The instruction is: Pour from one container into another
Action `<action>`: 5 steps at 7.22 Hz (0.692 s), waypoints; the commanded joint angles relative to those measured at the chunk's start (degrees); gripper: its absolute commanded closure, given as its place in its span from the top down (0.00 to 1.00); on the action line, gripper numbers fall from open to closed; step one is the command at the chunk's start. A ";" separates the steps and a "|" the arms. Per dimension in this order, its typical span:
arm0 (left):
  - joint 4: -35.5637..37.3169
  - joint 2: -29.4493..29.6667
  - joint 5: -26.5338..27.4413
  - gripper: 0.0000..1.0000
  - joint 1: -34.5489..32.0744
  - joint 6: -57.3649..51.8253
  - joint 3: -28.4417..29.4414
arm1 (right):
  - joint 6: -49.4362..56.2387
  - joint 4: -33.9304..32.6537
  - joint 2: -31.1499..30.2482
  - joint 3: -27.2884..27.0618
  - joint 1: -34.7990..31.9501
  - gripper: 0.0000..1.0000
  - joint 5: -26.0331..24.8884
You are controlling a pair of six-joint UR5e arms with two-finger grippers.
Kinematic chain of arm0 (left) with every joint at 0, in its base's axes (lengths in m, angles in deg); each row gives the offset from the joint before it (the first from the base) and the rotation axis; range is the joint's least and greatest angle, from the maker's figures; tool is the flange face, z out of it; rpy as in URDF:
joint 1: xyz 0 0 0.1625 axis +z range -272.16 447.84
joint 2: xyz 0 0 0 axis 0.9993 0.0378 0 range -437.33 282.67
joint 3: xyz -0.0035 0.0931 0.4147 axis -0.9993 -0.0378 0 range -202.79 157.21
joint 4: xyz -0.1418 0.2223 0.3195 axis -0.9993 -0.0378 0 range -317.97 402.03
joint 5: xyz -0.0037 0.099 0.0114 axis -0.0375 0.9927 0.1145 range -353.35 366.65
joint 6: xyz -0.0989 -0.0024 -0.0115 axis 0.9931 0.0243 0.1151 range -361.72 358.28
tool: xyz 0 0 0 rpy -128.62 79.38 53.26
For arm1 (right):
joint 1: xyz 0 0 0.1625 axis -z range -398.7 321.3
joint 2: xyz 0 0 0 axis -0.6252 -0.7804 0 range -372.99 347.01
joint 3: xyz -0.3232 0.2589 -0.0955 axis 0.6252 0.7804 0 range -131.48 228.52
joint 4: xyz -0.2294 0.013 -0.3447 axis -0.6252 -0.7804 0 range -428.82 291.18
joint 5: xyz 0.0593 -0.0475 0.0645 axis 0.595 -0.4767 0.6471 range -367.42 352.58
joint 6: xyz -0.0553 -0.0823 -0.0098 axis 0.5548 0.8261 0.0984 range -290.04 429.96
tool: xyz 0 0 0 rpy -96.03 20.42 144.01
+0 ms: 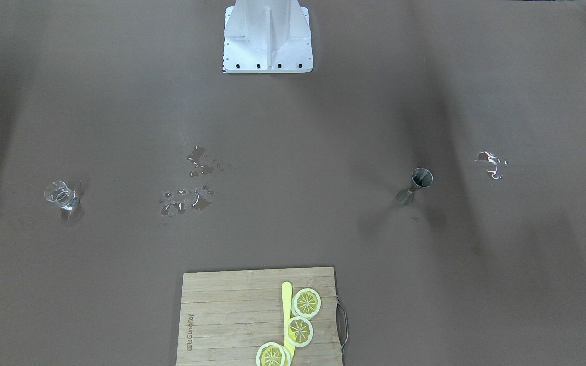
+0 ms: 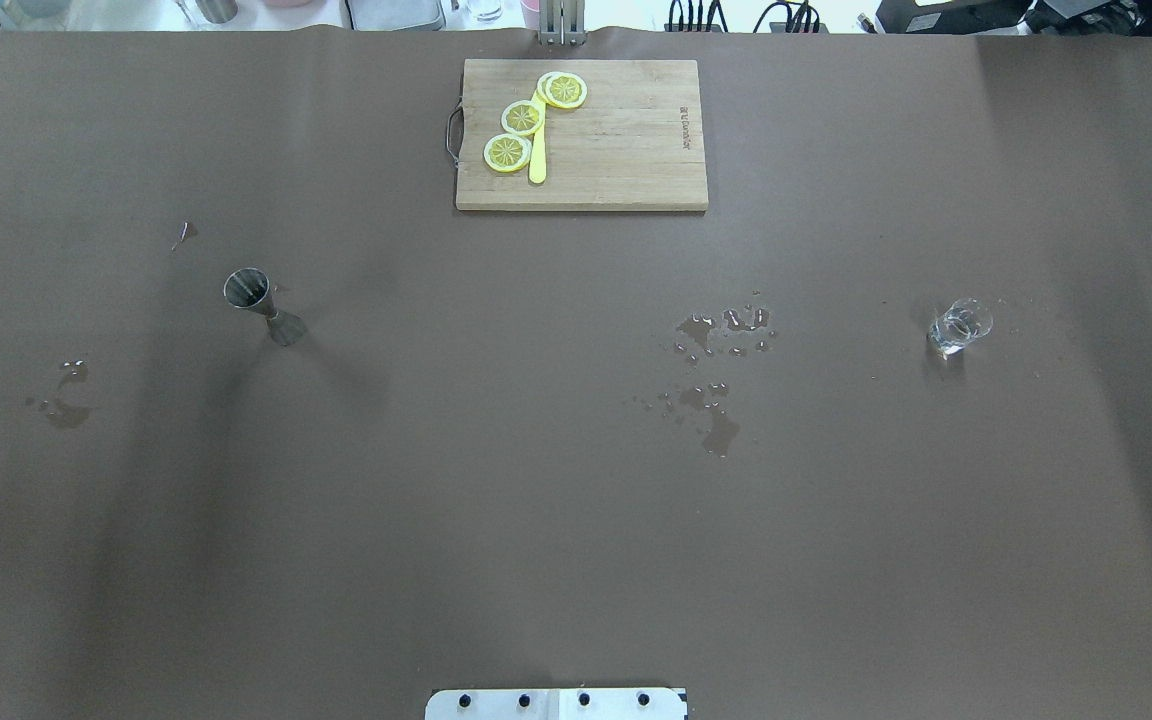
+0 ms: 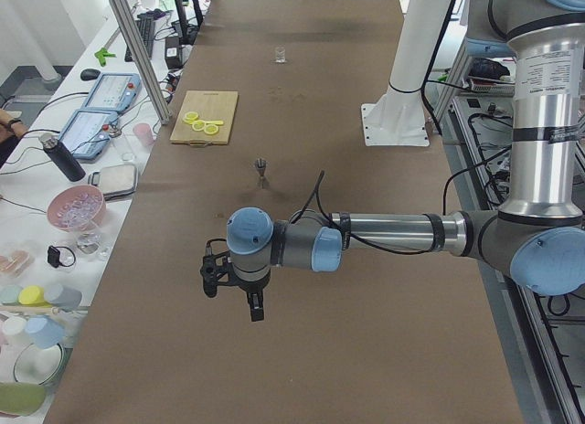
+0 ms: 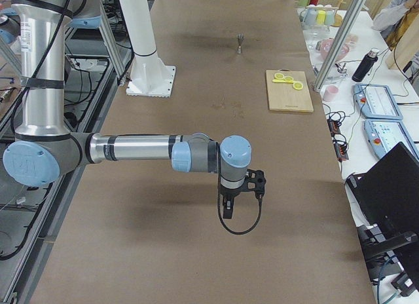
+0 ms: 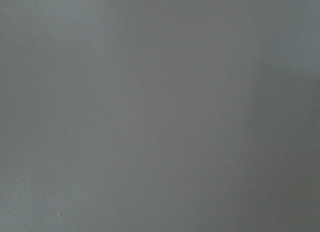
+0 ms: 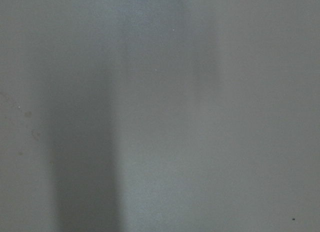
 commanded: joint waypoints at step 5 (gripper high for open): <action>-0.10 0.55 0.09 0.99 6.14 -0.04 -0.03 | 0.00 0.00 0.05 -0.03 0.00 1.00 0.01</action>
